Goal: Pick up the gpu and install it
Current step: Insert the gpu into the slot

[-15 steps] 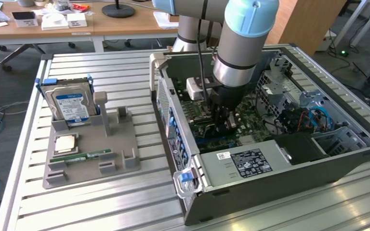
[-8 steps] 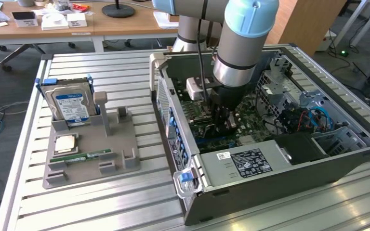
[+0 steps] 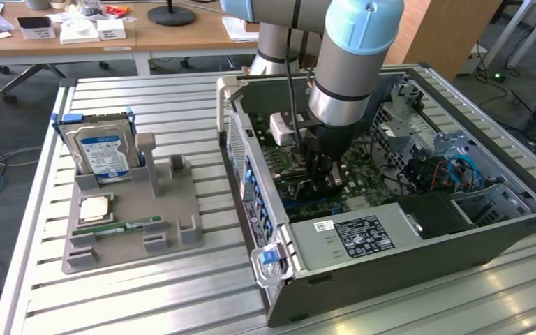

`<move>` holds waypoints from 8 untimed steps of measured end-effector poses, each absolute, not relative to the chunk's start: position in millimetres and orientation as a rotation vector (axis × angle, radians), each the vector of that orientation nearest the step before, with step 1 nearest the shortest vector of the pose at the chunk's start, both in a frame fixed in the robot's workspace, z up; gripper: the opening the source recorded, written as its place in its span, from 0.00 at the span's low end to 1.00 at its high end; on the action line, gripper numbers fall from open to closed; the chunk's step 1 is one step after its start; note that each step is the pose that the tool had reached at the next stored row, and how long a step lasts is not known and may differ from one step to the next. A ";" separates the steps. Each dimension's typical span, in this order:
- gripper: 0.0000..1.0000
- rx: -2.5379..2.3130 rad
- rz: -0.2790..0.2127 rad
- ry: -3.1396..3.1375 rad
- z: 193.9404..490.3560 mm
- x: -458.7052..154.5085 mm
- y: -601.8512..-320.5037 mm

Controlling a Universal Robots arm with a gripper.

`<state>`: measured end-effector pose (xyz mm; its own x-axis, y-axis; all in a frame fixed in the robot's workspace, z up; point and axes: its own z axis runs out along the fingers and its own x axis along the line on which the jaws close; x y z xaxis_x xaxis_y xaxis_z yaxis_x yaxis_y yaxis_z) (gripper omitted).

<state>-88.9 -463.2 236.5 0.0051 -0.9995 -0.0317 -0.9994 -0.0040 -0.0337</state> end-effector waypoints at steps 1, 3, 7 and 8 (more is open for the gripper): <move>0.26 -2.194 -0.002 2.184 236.5 -88.9 -463.2; 0.26 -2.192 -0.001 2.186 236.5 -89.8 -463.0; 0.26 -2.192 -0.002 2.186 236.6 -89.8 -463.0; 0.26 -2.192 -0.002 2.186 236.5 -89.8 -463.0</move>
<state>-89.8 -463.0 236.5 0.0034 -0.9995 -0.0319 -0.9994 -0.0023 -0.0334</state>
